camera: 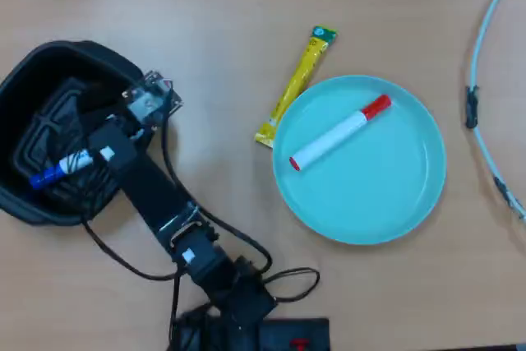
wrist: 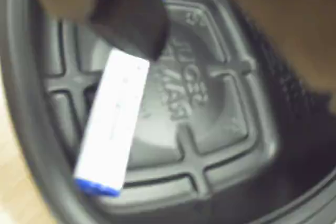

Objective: Pick up the blue pen and put it in the black bowl

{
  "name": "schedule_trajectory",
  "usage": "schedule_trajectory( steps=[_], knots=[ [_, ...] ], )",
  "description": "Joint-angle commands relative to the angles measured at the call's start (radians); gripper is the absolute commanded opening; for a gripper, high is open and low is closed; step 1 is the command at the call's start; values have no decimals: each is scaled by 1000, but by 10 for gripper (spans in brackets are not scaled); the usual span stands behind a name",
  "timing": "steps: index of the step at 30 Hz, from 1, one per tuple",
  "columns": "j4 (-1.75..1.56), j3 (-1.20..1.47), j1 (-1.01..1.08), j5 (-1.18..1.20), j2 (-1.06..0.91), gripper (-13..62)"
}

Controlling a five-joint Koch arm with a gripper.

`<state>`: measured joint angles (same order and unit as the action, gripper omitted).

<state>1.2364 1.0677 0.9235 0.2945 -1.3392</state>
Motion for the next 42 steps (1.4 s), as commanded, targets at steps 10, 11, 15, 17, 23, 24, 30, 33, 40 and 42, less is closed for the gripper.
schedule_trajectory(
  steps=[10,11,15,17,23,24,30,33,40,42],
  knots=[
    [57,2,354,-344,-74,371],
    [55,29,388,-353,-75,373],
    [11,210,489,-376,-130,377],
    [-95,356,523,-376,-184,381],
    [-515,819,603,-379,-321,374],
    [-557,884,623,-377,-324,374],
    [-736,1106,723,-380,-333,376],
    [-788,1197,758,-382,-341,374],
    [-1046,1433,765,-382,-425,373],
    [-1127,1502,765,-380,-430,373]
  ],
)
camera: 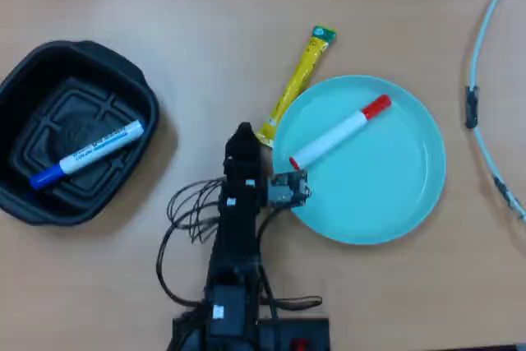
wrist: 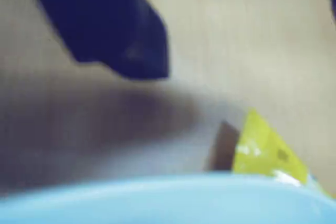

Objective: Pick up the blue pen and put it in the black bowl

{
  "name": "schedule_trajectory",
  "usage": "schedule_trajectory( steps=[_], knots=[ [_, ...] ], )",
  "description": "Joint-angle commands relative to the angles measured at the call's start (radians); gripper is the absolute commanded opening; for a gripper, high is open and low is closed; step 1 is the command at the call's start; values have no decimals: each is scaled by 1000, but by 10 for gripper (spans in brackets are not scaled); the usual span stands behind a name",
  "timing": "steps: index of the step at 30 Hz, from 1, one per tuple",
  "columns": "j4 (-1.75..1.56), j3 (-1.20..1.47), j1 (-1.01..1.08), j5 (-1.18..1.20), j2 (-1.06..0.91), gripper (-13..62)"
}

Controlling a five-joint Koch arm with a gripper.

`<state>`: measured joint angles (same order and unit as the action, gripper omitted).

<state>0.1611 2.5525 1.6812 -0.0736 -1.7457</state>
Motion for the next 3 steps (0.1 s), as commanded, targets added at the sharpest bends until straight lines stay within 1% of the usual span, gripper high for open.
schedule_trajectory(
  steps=[1,3],
  knots=[
    [-91,43,8,-11,-21,373],
    [-149,84,5,-9,-15,373]
  ],
)
